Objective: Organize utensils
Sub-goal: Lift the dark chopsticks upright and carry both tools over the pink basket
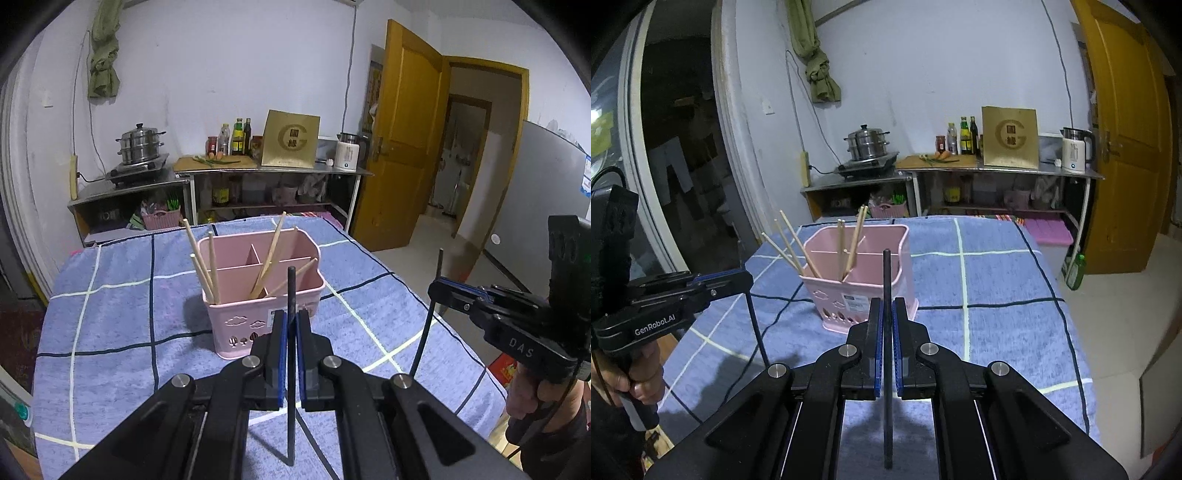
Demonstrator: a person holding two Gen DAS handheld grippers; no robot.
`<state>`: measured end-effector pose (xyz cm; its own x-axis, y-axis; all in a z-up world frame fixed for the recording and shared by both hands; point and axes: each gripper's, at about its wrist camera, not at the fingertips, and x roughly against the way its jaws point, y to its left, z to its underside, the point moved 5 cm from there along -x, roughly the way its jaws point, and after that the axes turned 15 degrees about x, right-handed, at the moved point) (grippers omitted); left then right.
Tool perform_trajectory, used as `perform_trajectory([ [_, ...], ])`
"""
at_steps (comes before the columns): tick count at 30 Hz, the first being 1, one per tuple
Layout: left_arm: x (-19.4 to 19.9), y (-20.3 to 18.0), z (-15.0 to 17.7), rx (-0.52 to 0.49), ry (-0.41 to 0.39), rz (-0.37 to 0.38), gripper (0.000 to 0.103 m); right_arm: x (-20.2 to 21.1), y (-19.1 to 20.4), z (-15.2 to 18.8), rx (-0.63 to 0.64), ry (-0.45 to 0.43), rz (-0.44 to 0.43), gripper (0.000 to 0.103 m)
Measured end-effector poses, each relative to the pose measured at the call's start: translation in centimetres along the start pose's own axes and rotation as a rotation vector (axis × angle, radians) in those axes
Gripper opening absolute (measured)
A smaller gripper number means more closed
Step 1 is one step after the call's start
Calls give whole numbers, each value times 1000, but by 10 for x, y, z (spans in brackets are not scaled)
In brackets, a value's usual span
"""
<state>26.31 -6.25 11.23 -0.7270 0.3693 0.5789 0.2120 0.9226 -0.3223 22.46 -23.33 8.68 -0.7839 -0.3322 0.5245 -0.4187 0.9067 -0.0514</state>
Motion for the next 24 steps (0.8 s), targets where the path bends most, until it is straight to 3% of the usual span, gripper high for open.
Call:
perform_trajectory([
  [13, 23, 5, 10, 8, -12, 7, 4, 14, 9, 3, 21, -14, -8, 5],
  [24, 42, 1, -7, -1, -43, 14, 4, 25, 16, -18, 38, -78, -17, 5],
])
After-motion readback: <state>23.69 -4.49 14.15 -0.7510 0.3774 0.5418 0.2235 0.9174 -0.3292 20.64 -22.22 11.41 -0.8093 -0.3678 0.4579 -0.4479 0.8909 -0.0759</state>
